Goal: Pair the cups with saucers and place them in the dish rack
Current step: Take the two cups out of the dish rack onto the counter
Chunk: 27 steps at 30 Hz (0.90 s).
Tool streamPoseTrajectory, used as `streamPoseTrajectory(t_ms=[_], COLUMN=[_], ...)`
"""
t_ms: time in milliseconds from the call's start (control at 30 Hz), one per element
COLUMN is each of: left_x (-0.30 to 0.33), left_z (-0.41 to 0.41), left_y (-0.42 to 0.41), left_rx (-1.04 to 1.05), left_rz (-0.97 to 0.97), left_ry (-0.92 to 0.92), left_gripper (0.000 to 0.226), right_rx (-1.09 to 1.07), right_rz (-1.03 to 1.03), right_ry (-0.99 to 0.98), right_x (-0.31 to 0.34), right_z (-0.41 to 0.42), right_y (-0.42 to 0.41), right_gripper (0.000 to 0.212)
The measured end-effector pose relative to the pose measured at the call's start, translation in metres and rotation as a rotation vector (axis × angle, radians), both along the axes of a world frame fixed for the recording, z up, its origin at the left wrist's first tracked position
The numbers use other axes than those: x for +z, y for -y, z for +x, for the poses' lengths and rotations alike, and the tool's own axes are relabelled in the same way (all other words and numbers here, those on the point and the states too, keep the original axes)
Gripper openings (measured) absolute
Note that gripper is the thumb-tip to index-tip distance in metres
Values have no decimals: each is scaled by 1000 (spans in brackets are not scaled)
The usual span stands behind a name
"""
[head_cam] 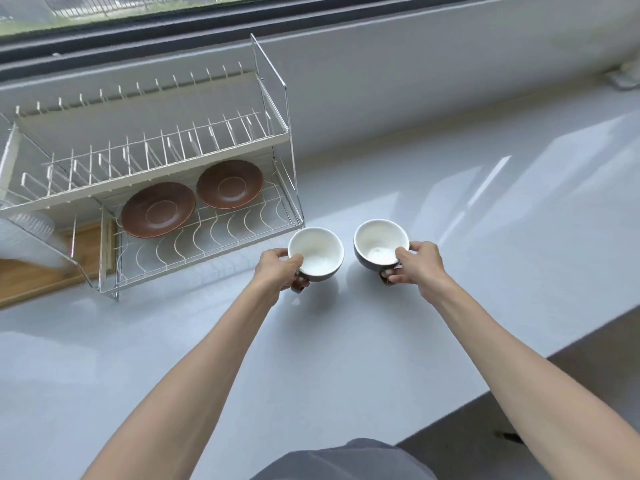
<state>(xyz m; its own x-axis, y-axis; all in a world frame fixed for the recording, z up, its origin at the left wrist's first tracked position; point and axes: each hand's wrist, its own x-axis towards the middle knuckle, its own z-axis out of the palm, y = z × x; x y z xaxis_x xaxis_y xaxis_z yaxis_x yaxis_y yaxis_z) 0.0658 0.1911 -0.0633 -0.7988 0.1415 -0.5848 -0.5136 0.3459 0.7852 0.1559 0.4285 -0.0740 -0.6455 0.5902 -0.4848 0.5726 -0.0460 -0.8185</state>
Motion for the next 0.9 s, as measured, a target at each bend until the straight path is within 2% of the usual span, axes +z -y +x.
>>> streamPoseTrajectory(t_ms=[167, 433, 700, 900], left_x=[-9, -25, -32, -36], left_z=[-9, -36, -49, -52], left_y=[-45, -92, -113, -118], left_rx=[-21, 66, 85, 78], left_rz=[14, -2, -8, -10], left_ry=[37, 26, 47, 50], left_gripper=[49, 49, 47, 48], right_rx=[-91, -208, -239, -225], right_rz=[-10, -29, -40, -55], right_ry=[6, -14, -24, -26], right_x=[-17, -28, -32, -32], right_z=[-2, -15, -31, -36], right_y=[-30, -57, -69, -71], right_gripper=[32, 31, 20, 25])
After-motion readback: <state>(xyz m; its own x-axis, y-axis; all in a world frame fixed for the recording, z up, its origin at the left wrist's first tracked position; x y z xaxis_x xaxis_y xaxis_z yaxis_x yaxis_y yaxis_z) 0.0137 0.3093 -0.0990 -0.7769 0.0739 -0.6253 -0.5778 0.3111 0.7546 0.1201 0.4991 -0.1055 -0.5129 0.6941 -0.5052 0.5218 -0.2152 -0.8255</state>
